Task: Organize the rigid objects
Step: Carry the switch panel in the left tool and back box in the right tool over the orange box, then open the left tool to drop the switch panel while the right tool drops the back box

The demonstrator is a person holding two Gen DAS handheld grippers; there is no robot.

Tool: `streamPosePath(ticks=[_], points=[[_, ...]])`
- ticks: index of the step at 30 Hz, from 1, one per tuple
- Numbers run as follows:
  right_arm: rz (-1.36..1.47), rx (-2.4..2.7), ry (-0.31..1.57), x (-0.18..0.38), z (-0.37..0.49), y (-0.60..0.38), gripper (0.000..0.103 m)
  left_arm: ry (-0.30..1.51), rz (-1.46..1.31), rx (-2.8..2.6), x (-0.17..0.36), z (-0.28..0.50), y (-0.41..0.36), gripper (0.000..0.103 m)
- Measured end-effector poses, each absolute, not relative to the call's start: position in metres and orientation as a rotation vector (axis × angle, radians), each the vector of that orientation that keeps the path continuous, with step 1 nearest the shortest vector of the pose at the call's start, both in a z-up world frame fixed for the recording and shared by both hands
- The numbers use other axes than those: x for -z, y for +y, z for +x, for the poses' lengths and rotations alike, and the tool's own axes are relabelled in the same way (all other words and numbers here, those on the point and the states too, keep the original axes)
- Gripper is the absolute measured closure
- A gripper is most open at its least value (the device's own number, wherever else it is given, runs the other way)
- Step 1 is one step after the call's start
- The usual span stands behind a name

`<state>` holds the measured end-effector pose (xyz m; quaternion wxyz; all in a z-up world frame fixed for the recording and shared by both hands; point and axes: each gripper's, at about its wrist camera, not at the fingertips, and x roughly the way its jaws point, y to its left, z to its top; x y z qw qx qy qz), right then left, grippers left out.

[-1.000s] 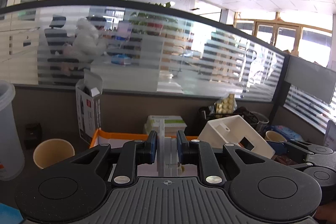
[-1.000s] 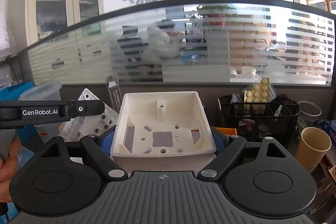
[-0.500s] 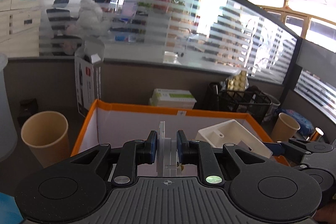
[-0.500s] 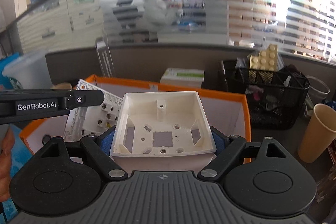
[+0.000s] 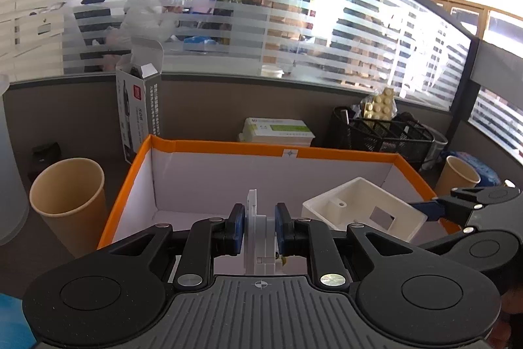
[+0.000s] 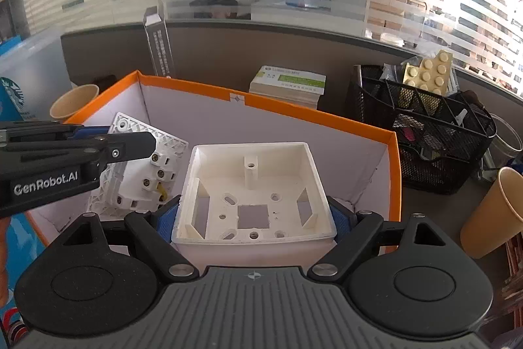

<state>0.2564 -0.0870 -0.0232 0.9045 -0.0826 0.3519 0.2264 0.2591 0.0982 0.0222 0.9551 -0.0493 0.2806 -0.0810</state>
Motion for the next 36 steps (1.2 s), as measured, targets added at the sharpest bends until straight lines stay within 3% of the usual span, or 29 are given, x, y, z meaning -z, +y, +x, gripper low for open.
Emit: streamPosePath(ticks=[36], points=[[-0.506,-0.429,1.006,0.050,0.274,-0.046,0.018,0.588,-0.047,0.133,-0.017,0.266,0.089,0.085]])
